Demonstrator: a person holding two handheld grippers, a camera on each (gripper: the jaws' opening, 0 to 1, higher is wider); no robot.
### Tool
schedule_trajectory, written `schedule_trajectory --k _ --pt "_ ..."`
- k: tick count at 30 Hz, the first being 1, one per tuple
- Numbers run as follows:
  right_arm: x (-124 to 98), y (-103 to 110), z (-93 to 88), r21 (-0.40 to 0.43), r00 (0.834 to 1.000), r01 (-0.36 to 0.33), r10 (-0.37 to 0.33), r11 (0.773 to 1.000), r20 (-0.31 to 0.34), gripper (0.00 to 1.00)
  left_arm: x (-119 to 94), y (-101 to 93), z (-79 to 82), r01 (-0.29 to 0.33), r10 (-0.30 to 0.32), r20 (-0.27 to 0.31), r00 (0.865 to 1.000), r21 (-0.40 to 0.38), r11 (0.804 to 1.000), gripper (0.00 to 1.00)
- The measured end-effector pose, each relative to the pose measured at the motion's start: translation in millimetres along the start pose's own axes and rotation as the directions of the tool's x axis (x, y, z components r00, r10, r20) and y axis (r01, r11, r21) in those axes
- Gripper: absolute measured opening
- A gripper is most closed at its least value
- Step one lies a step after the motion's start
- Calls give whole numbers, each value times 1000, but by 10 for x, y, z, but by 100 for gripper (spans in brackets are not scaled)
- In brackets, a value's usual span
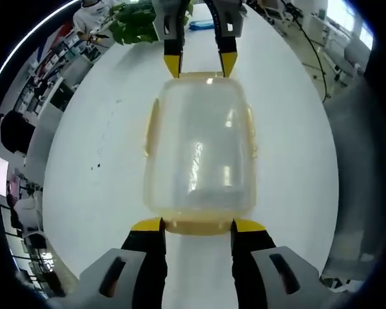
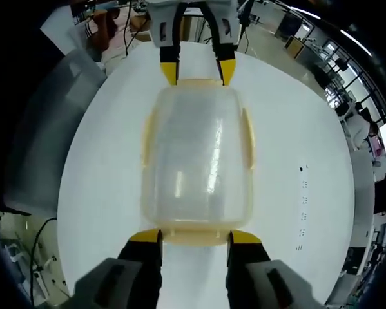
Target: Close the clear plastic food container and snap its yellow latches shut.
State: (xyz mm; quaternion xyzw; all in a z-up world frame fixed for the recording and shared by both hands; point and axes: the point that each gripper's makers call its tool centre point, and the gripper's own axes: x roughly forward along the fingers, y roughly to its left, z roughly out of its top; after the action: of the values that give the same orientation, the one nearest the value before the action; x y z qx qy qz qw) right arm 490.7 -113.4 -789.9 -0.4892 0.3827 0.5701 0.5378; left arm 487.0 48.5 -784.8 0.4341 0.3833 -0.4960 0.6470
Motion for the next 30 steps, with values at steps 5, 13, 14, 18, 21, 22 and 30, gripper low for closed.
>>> schedule_trajectory --k 5,13,14,18,21,22,30 --pt "-26 21 -131 11 1000 -6 6 1000 -9 36 56 -19 124 17 -17 17 1000 -3 1000 36" --pt "-51 26 -184 20 999 -34 35 999 -16 36 140 -38 157 33 -33 11 999 -7 999 36" --pt "-54 29 -188 22 999 -39 39 999 -16 36 139 -42 162 37 -37 14 999 -10 999 36" --pt "-33 48 -196 26 998 -54 54 998 -17 36 131 -39 166 48 -48 20 999 -8 999 36" --pt "-33 45 -189 26 998 -55 55 998 -13 36 130 -45 159 55 -54 22 998 -16 998 36" --pt "-34 41 -187 27 998 -55 55 998 -10 36 132 -42 158 52 -52 21 998 -13 999 36" --pt "-20 50 -204 38 998 -62 62 997 0 36 189 -45 151 58 -57 20 998 -15 998 36"
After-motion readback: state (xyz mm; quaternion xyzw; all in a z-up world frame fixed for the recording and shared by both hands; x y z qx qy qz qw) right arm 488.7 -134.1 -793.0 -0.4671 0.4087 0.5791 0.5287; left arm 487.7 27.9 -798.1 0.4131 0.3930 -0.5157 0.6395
